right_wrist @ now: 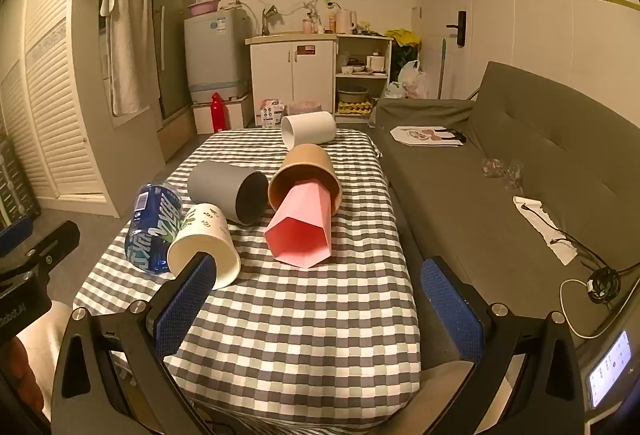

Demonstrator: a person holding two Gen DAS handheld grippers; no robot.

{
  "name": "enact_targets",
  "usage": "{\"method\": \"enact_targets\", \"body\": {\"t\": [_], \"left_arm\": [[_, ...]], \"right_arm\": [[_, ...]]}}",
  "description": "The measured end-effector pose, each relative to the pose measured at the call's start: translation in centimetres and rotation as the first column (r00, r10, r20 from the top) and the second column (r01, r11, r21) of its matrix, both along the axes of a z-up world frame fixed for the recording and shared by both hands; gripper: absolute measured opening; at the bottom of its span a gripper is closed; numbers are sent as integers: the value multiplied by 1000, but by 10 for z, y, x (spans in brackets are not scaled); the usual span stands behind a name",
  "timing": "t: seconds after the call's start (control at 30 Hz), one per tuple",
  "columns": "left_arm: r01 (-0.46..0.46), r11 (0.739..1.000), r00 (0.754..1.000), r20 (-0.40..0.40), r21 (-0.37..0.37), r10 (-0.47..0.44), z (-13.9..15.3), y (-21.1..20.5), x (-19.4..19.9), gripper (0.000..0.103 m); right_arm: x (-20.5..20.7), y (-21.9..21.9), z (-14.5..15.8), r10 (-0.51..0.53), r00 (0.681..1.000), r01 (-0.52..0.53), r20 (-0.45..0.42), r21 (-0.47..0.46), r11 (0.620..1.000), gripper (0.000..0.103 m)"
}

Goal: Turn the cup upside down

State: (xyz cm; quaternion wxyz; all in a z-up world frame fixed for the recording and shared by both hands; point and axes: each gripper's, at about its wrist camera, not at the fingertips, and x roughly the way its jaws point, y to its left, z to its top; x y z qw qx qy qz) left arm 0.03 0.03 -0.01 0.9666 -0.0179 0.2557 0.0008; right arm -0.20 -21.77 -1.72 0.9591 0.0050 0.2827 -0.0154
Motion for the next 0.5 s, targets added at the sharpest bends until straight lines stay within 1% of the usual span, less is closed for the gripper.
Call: {"method": "enact_targets", "body": {"t": [0.5], "left_arm": [[1,1000,1000,1,1,-1,0,0,0,96]], "right_arm": [[-1,4,2,13,1000,-13,2,-2,1000,103]]}}
